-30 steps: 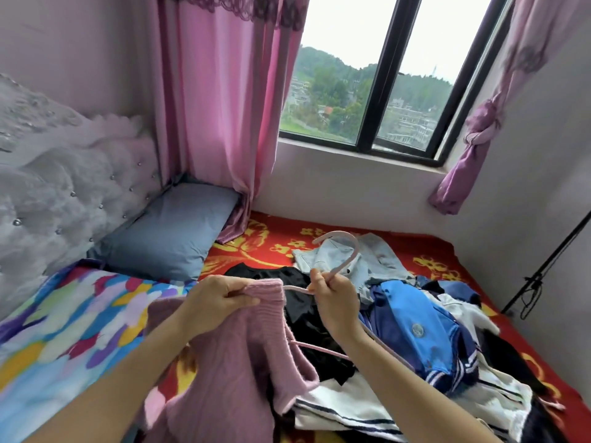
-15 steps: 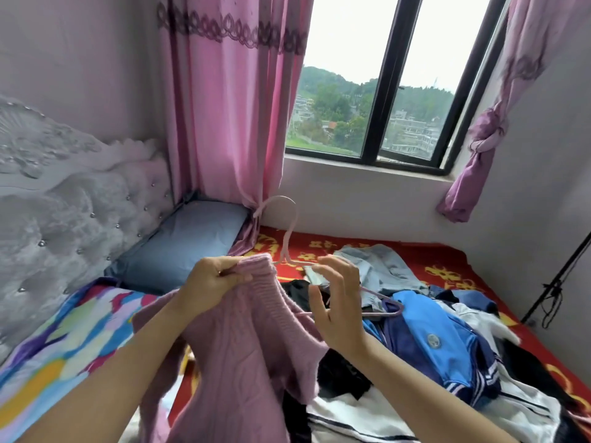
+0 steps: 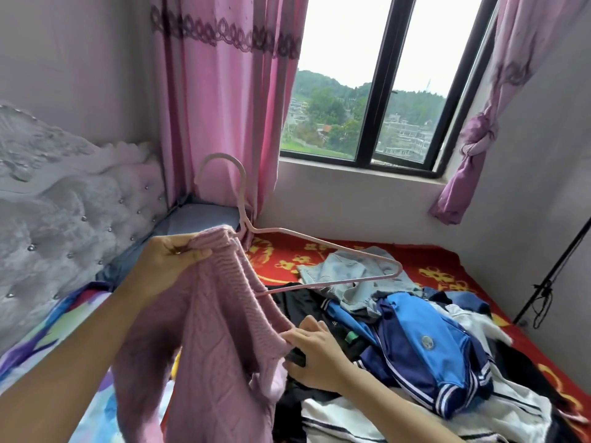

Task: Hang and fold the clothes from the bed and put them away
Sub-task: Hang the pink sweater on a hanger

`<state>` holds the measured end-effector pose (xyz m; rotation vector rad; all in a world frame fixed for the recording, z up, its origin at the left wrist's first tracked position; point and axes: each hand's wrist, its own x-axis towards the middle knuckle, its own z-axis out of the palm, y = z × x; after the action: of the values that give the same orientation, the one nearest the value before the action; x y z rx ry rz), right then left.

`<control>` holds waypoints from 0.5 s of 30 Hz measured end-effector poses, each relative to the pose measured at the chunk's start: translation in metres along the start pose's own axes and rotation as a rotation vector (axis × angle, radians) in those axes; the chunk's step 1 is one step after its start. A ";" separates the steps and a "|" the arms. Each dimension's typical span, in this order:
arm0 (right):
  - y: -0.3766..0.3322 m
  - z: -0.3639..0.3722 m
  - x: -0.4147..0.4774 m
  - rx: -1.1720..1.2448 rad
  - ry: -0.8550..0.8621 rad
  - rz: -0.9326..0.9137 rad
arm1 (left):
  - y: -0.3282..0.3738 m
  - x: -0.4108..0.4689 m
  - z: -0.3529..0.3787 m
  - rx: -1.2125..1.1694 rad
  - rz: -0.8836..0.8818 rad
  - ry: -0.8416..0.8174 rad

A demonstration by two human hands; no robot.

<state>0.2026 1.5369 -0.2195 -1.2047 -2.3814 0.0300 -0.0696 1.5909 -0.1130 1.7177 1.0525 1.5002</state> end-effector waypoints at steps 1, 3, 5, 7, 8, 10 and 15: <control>-0.002 0.000 0.001 0.011 -0.055 -0.012 | -0.001 0.000 -0.002 -0.010 -0.003 0.007; 0.000 -0.009 0.003 0.021 -0.151 0.013 | -0.003 0.002 -0.014 -0.014 -0.011 0.014; 0.005 -0.037 0.004 0.052 -0.188 0.052 | -0.007 0.003 -0.035 0.000 -0.025 0.024; 0.008 -0.074 0.003 0.114 -0.095 0.011 | -0.014 0.001 -0.058 0.032 -0.051 0.037; 0.008 -0.092 0.003 0.130 -0.058 -0.016 | -0.019 -0.002 -0.067 0.042 -0.065 0.043; 0.001 -0.119 0.005 0.164 -0.001 -0.012 | -0.026 -0.004 -0.081 0.034 -0.098 0.050; -0.014 -0.131 0.015 0.323 0.321 0.086 | -0.041 -0.004 -0.093 0.024 -0.153 0.089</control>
<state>0.2392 1.5156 -0.0939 -1.0664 -1.9574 0.2237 -0.1686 1.6027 -0.1346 1.5611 1.2242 1.4837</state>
